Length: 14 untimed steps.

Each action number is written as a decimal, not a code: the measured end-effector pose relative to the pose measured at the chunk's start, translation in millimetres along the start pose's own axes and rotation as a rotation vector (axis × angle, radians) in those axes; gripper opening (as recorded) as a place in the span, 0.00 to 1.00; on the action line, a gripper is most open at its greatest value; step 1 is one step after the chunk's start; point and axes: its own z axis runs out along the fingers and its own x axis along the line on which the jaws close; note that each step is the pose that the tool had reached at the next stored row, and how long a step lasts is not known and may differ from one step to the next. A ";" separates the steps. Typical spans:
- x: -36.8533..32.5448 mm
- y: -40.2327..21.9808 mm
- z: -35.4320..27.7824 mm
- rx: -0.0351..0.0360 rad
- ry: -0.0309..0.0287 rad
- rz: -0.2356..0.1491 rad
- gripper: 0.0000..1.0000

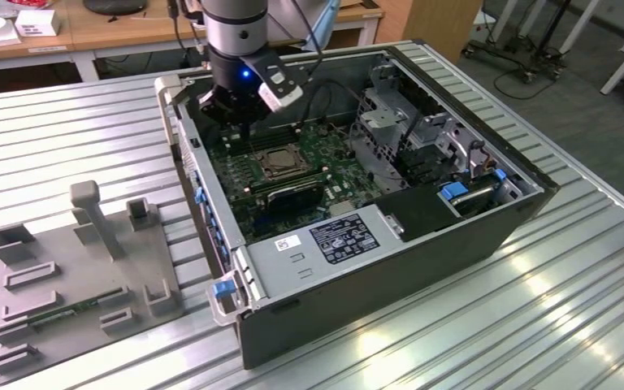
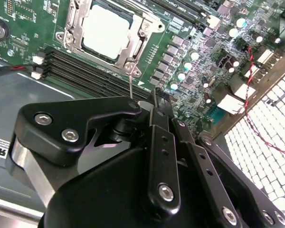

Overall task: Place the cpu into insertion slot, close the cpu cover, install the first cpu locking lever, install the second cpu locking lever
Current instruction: 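Install the first cpu locking lever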

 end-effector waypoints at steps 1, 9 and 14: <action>0.7 0.0 0.0 -0.0001 0.0000 0.000 0.11; 2.1 0.1 0.0 -0.0066 0.0004 0.000 0.11; 2.1 0.1 0.0 -0.0266 0.0022 0.002 0.11</action>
